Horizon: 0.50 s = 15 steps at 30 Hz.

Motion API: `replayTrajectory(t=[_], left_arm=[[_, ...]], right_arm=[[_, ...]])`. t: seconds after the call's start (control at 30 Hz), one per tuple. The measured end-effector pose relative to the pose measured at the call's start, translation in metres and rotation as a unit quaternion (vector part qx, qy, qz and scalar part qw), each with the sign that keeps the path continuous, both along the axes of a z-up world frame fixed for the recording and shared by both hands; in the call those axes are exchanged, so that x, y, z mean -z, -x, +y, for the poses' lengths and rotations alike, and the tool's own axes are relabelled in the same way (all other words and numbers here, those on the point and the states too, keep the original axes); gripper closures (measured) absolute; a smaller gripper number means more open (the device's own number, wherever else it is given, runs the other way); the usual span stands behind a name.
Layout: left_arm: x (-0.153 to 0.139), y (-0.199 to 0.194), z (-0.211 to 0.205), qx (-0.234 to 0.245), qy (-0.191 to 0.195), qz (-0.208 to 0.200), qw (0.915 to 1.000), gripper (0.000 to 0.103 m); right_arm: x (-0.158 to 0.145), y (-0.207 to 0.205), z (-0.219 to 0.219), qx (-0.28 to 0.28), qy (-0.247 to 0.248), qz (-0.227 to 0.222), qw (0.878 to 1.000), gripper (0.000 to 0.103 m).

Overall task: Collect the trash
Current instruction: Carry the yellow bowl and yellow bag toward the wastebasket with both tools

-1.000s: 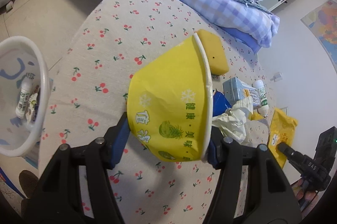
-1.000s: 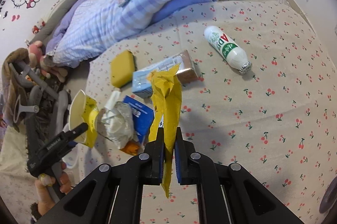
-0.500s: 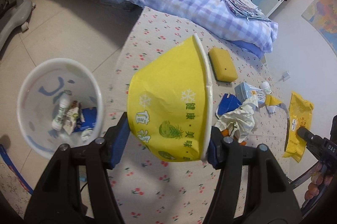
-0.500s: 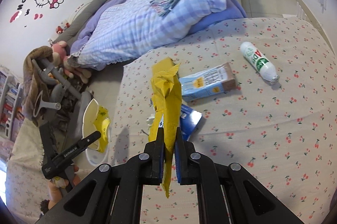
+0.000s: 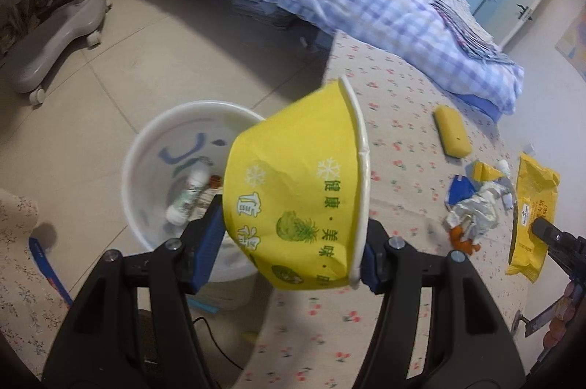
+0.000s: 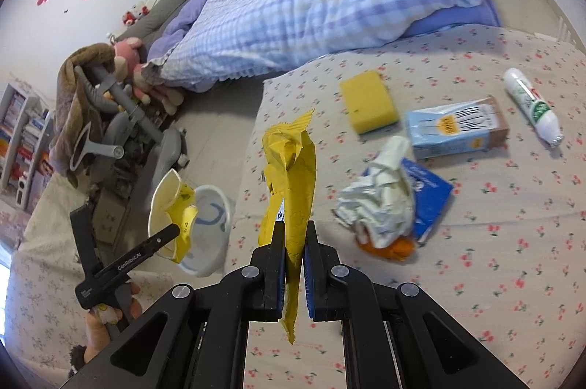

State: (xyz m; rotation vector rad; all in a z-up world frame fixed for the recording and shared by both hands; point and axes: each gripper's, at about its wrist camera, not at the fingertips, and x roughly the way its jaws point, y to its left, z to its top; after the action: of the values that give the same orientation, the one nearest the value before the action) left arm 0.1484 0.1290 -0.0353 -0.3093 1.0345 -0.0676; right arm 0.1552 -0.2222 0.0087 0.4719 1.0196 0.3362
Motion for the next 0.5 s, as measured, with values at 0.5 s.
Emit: replayTrajectory(t=[0.5], left_arm=[[0.017, 0.003, 0.068, -0.066, 0.005, 0.006, 0.9978, 0.033]], right_arm=[[0.022, -0.031, 0.120, -0.069, 0.003, 0.005, 0.998, 0.094]])
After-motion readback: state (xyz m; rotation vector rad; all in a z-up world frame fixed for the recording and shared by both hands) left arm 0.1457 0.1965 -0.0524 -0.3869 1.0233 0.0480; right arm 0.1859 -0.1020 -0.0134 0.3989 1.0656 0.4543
